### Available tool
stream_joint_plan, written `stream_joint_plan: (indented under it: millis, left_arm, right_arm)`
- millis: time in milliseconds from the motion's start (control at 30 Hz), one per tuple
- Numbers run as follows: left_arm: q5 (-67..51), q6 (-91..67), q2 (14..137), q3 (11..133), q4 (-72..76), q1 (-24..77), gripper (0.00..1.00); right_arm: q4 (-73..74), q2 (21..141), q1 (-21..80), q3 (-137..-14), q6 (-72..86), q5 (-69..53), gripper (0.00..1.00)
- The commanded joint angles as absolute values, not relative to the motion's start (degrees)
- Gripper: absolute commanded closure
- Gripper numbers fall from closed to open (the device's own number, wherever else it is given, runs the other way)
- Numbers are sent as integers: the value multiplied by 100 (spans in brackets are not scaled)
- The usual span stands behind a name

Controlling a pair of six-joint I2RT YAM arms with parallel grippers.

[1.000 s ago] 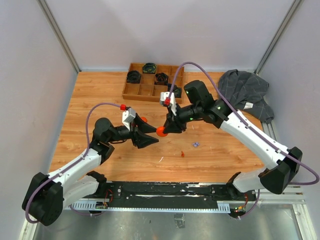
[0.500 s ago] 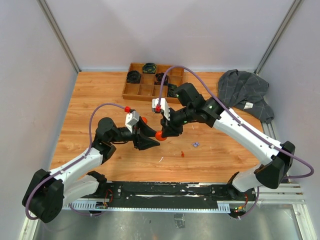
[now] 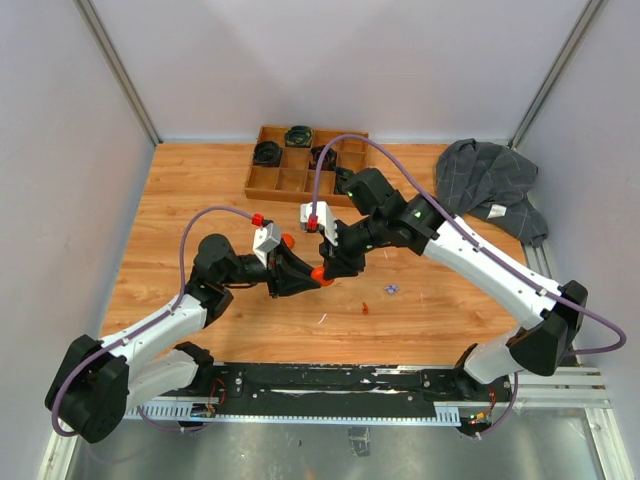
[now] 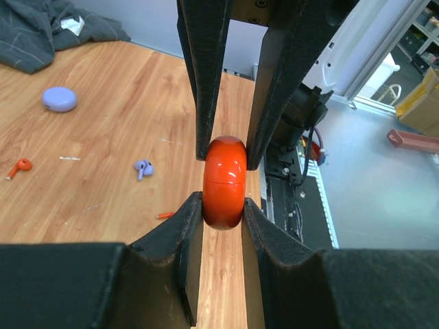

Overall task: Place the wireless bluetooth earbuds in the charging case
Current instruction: Pick up the charging case at the center of the board.

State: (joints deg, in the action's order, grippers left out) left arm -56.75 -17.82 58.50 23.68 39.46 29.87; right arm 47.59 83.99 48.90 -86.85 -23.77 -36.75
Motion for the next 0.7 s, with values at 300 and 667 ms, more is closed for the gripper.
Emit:
stream_joint_plan:
  millis: [300,667]
  left_arm:
    - [-5972,-1819,5907,2589,4079,3182,71]
    - [-6042,-1845,5895,2609,4074,3223,65]
  right_arm:
    - [4668,8572,5106,-8928,-2710,-3345,99]
    - [4669,8611,5142,-8955,-2740,-3253,99]
